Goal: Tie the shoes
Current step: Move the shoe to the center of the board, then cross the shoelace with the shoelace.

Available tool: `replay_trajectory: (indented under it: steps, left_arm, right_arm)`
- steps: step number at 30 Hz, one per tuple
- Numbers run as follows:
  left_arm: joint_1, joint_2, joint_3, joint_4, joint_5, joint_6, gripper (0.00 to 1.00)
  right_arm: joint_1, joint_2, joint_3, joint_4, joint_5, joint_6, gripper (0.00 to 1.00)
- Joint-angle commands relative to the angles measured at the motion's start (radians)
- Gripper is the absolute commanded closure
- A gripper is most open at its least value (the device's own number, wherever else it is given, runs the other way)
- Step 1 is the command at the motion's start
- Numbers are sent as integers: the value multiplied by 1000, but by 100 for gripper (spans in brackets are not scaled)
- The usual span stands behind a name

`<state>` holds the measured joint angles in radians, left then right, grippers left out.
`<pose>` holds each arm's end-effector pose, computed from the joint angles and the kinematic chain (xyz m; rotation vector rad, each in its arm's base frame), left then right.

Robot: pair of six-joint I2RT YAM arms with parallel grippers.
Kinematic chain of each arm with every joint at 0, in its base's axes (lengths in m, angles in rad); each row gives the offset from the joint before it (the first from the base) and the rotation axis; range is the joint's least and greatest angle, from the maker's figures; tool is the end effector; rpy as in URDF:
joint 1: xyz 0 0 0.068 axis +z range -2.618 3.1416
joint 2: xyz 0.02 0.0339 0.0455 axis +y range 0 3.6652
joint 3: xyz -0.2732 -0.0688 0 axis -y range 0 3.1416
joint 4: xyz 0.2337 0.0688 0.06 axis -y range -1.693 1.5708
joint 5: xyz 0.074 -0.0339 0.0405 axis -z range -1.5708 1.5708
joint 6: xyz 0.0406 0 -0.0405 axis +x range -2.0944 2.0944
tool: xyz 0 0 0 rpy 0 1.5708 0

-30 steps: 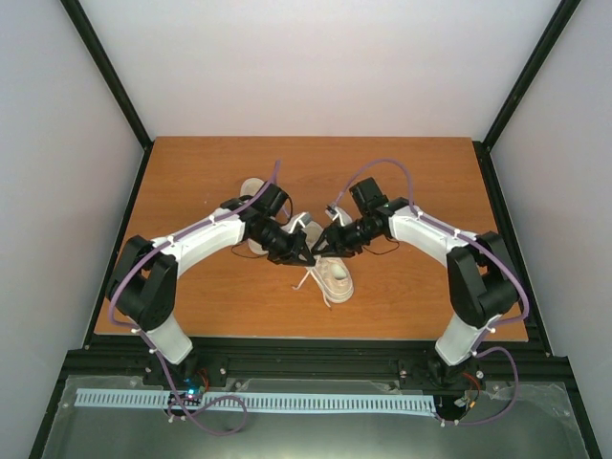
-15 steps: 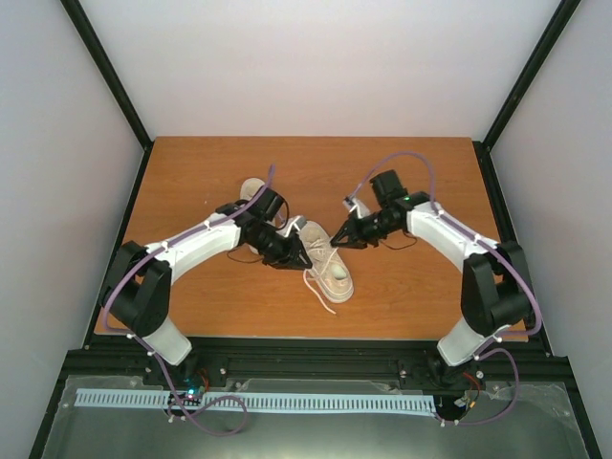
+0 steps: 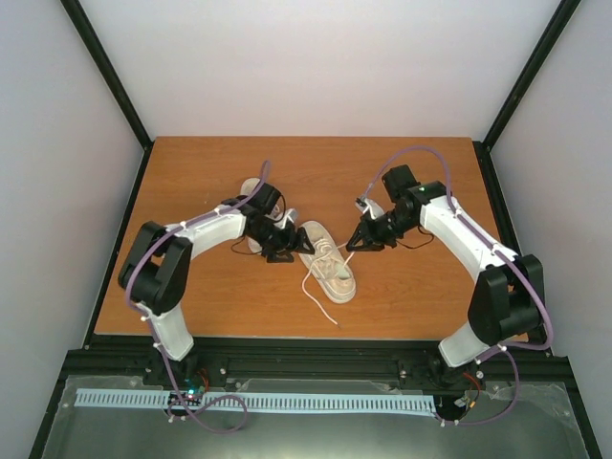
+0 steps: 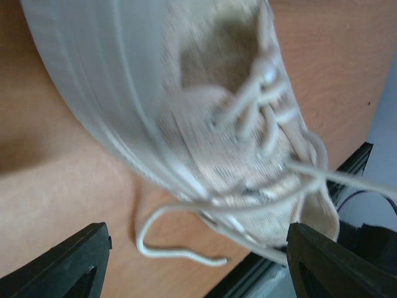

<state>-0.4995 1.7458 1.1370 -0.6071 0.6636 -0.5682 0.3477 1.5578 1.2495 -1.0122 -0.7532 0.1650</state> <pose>0.2781 -0.1802 0.1987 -0.0792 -2.8923 1.1201 0.2566 0.1225 0.2725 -0.4030 2.8377 1.1864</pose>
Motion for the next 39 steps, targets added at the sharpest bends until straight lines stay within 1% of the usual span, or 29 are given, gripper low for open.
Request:
replay_trajectory:
  steps: [1,5,9,12,16,18,21,23,25,28,32,39]
  left_arm:
    - [3,105,97,105,13,-17,20]
    - [3,195,189,115,1,-1,20]
    - [3,284,276,183,33,-6,20]
    - [3,340,336,211,68,-32,20]
    - [-2,369,398,194,86,-28,20]
    - [-2,361,403,158,71,-3,20]
    - [-2,323,384,78,19,43,21]
    - [-2,306,376,8,-23,73,24]
    - [-2,303,369,-33,-23,84,26]
    - [-9,307,343,-20,13,70,27]
    - [-17,335,354,-22,-12,66,27]
    - [-17,401,397,25,-36,8,35]
  right_arm:
    - [1,-16,67,-104,-56,2,97]
    - [0,19,146,-180,-40,-3,97]
    - [1,82,210,-241,-77,17,97]
    - [2,105,220,-219,-131,71,97]
    - [2,111,233,-148,-107,140,97]
    - [2,122,233,-118,-94,167,97]
    - [3,142,254,-62,-119,191,97]
    - [5,167,291,-69,-131,186,97]
    - [7,191,315,-81,-128,176,97]
    - [7,207,310,-87,-132,164,97]
    - [10,223,313,-98,-141,140,97]
    - [14,231,315,-96,-138,120,97]
